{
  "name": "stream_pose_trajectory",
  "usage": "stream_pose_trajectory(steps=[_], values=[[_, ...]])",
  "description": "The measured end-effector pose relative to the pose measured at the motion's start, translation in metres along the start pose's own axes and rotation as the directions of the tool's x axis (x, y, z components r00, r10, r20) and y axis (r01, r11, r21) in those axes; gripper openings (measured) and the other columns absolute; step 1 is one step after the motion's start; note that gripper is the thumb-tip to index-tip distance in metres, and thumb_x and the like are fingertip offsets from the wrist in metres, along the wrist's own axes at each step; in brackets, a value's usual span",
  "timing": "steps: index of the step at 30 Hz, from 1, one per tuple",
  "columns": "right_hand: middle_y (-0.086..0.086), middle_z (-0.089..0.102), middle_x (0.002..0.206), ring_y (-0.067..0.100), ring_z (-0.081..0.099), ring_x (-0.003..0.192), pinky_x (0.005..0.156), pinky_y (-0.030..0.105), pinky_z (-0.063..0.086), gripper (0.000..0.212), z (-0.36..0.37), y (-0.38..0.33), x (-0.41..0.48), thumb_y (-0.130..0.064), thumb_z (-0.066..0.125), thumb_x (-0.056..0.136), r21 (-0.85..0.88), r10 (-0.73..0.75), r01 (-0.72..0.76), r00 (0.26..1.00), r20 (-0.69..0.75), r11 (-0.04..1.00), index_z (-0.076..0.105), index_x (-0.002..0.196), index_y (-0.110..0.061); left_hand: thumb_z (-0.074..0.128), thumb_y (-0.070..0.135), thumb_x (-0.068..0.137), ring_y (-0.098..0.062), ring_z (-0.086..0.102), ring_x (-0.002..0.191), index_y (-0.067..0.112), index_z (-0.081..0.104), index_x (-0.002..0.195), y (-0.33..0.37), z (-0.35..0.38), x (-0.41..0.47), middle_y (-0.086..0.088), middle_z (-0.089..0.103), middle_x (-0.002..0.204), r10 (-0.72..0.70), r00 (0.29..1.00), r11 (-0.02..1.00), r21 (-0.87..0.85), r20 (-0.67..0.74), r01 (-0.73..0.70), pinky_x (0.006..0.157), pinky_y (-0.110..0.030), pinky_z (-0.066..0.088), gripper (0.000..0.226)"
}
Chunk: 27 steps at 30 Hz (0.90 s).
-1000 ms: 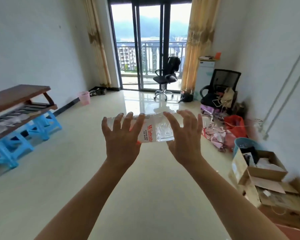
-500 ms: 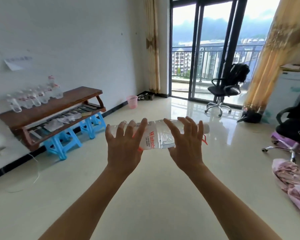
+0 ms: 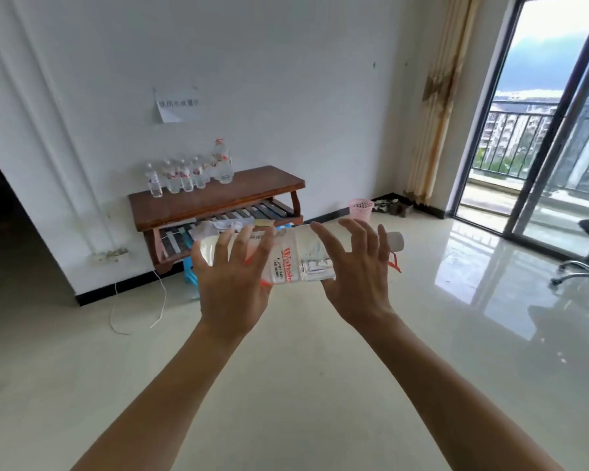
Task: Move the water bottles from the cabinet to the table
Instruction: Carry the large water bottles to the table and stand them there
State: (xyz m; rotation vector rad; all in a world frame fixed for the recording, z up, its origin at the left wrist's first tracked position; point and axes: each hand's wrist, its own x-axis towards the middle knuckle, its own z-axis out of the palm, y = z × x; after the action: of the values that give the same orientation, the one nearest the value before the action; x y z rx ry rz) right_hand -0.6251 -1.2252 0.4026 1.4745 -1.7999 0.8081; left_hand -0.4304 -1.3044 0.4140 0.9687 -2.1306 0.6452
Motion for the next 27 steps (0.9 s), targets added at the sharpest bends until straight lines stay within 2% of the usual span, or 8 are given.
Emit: stream_pose_trajectory(steps=[3, 7, 15, 20, 23, 27], values=[[0.011, 0.04, 0.138, 0.037, 0.039, 0.135, 0.12, 0.058, 0.02, 0.099, 0.053, 0.004, 0.051, -0.016, 0.094, 0.058, -0.004, -0.032, 0.032, 0.999, 0.0, 0.999, 0.049, 0.145, -0.032, 0.09, 0.04, 0.065, -0.038, 0.051, 0.129, 0.023, 0.047, 0.147, -0.031, 0.045, 0.042, -0.014, 0.053, 0.141, -0.015, 1.0, 1.0, -0.007, 0.019, 0.015, 0.103, -0.073, 0.029, 0.094], [0.011, 0.04, 0.139, 0.035, 0.037, 0.135, 0.119, 0.056, 0.02, 0.096, 0.116, 0.022, 0.123, -0.015, 0.093, 0.059, -0.022, -0.05, 0.049, 0.998, -0.032, 0.999, 0.052, 0.144, -0.032, 0.089, 0.037, 0.065, -0.04, 0.05, 0.13, 0.022, 0.048, 0.147, -0.061, 0.106, 0.109, -0.016, 0.053, 0.141, -0.039, 0.999, 0.999, -0.017, 0.029, 0.04, 0.1, -0.073, 0.033, 0.092], [0.012, 0.041, 0.138, 0.037, 0.04, 0.135, 0.119, 0.06, 0.023, 0.1, 0.255, 0.082, 0.213, -0.015, 0.092, 0.06, -0.012, -0.087, 0.086, 0.995, -0.053, 0.996, 0.046, 0.146, -0.032, 0.089, 0.037, 0.066, -0.04, 0.048, 0.132, 0.025, 0.037, 0.151, -0.083, 0.25, 0.202, -0.016, 0.051, 0.144, -0.037, 0.999, 0.999, -0.033, 0.008, 0.038, 0.099, -0.074, 0.034, 0.1], [0.012, 0.045, 0.138, 0.036, 0.042, 0.134, 0.119, 0.058, 0.022, 0.099, 0.361, 0.142, 0.272, -0.008, 0.087, 0.059, 0.0, -0.056, 0.057, 0.996, -0.072, 0.998, 0.046, 0.146, -0.034, 0.089, 0.04, 0.066, -0.039, 0.049, 0.13, 0.025, 0.045, 0.15, -0.081, 0.358, 0.279, -0.014, 0.052, 0.142, -0.025, 0.999, 1.0, 0.01, 0.024, 0.025, 0.099, -0.073, 0.034, 0.096], [0.012, 0.047, 0.137, 0.036, 0.045, 0.133, 0.118, 0.059, 0.024, 0.102, 0.422, 0.175, 0.315, -0.005, 0.086, 0.057, 0.043, -0.027, 0.028, 0.999, -0.023, 0.999, 0.045, 0.145, -0.035, 0.09, 0.038, 0.064, -0.038, 0.049, 0.129, 0.025, 0.046, 0.149, -0.081, 0.415, 0.331, -0.013, 0.053, 0.14, -0.013, 0.997, 1.0, 0.022, 0.076, 0.012, 0.099, -0.074, 0.034, 0.097], [0.01, 0.046, 0.138, 0.035, 0.045, 0.133, 0.12, 0.057, 0.021, 0.107, 0.508, 0.205, 0.386, -0.008, 0.089, 0.056, 0.09, -0.085, 0.082, 0.996, 0.028, 0.993, 0.04, 0.146, -0.037, 0.09, 0.034, 0.064, -0.039, 0.05, 0.129, 0.025, 0.047, 0.149, -0.101, 0.49, 0.39, -0.013, 0.053, 0.14, -0.07, 0.994, 0.996, 0.064, 0.083, 0.065, 0.099, -0.074, 0.032, 0.096]])
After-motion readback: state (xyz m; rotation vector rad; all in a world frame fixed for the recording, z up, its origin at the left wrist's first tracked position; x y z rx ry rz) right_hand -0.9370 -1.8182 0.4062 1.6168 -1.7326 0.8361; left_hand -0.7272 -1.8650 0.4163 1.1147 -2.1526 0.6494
